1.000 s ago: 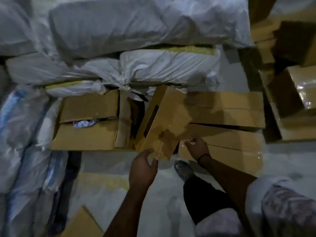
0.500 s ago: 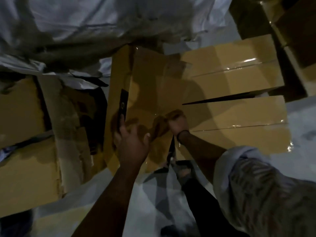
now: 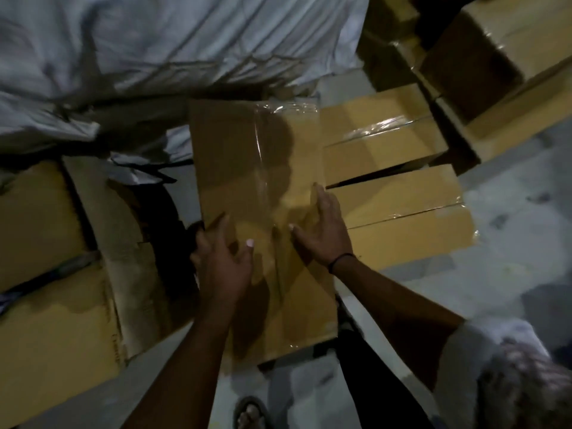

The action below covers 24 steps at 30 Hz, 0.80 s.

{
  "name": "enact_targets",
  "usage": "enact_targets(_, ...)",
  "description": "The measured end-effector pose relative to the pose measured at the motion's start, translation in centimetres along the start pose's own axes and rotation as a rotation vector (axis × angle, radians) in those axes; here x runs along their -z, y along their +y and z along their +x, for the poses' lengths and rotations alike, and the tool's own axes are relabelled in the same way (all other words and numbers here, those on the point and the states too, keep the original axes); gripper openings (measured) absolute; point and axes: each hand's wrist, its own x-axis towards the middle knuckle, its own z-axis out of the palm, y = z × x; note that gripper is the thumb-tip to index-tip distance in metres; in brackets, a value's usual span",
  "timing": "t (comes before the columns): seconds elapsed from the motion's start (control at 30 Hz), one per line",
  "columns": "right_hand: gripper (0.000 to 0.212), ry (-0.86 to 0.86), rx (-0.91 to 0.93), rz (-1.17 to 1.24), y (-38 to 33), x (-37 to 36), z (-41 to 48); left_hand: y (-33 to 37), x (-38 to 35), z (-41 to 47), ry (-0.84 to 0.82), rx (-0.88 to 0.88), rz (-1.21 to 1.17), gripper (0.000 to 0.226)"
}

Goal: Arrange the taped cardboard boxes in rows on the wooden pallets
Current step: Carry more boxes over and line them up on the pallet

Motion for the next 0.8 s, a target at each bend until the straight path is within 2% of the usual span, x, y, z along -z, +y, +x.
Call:
enact_targets(0.1,0.093,0.061,0.065,-0.214,-4.1,3.4,-6.4,1.7,4.8,-4.2,-0.026,-0.053,0.027,0.073)
enact_targets(0.2,0.079,0.108,0.094,-0.321,-7.7,6.5,-13.8,2.9,9.6,-9.5,-0.026,-0.159,0.078,0.075)
enact_targets(0.3,0.080,0.169,0.023,-0.209,-10.3,10.6,-20.5,5.1,14.2,-14.9,-0.005,-0.292,0.106,0.067)
enact_targets(0.4,0.082,0.258,-0.046,-0.131,-11.4,15.9,-27.5,8.9,17.3,-21.0,-0.073,-0.346,0.160,0.060)
enact_targets(0.53,0.074,0.420,-0.148,-0.153,-11.2,23.6,-37.1,14.4,18.6,-29.5,-0.206,-0.413,0.093,0.057)
enact_targets(0.63,0.066,0.547,-0.226,-0.205,-9.7,28.8,-44.3,17.8,17.9,-36.6,-0.253,-0.537,0.082,0.051)
enact_targets(0.8,0.066,0.693,-0.409,-0.212,-4.1,34.2,-56.4,21.9,14.8,-47.7,-0.429,-0.754,0.167,0.067)
